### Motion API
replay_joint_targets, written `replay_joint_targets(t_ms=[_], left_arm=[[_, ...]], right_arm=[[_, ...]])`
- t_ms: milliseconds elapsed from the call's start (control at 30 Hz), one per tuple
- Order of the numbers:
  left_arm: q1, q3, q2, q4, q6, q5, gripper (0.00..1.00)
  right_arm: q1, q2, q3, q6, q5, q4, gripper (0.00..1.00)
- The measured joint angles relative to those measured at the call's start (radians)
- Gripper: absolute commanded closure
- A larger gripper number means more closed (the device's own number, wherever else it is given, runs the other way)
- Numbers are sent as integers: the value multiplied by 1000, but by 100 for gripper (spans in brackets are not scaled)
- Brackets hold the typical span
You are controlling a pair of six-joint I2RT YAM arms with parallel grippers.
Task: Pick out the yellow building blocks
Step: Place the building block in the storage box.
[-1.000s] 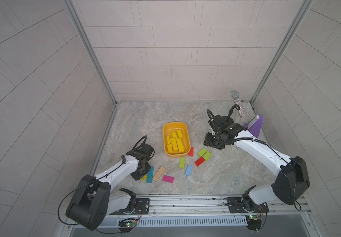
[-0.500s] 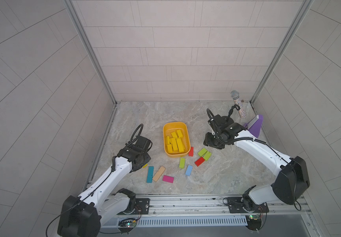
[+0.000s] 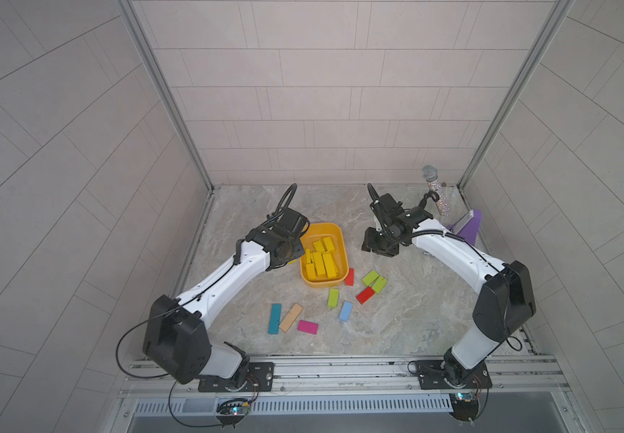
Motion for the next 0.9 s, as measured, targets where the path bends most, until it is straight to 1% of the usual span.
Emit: replay_joint_targets(t_ms=[200,433,633,667,733,833,900], left_arm=[[-22,168,245,25,52,46,88],[-29,277,438,29,96,89,86],[-32,322,533,21,126,97,66],[-32,323,540,19,129,96,61],[-32,323,544,13,131,94,52],[-31,322,542,13,128,92,42],[-31,319,534,14,125,87,34]], right_arm=[[-35,42,29,-15,-32,-2,47],[-75,49,30,-20,-54,-2,47],[-105,57,30,-23,-62,-2,47],[-107,60,30,-23,-65,-2,47],[-109,69,30,-24,-70,-3,47],[-109,80,34,-27,-72,-8,47],[-109,80,34,-29,-72,-11,47]])
